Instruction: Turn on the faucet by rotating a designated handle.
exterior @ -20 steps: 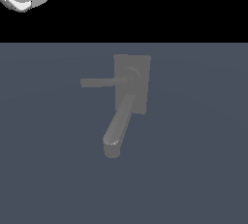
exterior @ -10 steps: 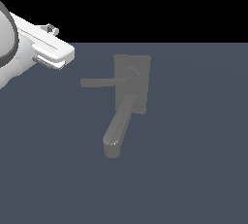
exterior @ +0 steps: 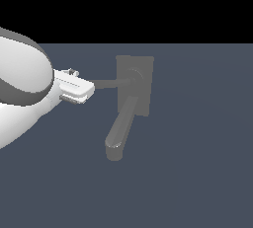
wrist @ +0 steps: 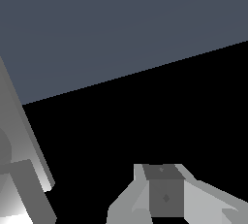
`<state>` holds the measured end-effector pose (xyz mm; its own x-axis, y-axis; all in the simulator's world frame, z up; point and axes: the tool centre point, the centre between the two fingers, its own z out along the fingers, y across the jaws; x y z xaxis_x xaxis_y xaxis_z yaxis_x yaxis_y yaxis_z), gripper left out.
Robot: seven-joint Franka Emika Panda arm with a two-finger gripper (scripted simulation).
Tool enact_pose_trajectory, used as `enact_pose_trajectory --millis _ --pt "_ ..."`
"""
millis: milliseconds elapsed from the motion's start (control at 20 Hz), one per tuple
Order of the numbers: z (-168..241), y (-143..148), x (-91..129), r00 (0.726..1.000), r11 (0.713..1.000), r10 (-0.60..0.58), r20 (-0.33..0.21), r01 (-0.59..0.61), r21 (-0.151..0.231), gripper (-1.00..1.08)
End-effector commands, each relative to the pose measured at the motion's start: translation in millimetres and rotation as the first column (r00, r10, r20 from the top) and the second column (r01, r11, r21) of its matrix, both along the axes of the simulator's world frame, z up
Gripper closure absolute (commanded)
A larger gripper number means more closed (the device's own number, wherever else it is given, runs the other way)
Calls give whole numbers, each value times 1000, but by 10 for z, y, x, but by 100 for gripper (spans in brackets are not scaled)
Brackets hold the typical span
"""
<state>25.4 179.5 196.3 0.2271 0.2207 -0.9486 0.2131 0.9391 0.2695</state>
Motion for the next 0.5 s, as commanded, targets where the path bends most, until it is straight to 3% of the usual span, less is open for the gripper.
enact_pose_trajectory --millis 0,450 --pt "-208 -66 -18 999 1000 0 -48 -1 -22 108" --pt "-579 -204 -75 991 998 -5 -134 -4 -62 108"
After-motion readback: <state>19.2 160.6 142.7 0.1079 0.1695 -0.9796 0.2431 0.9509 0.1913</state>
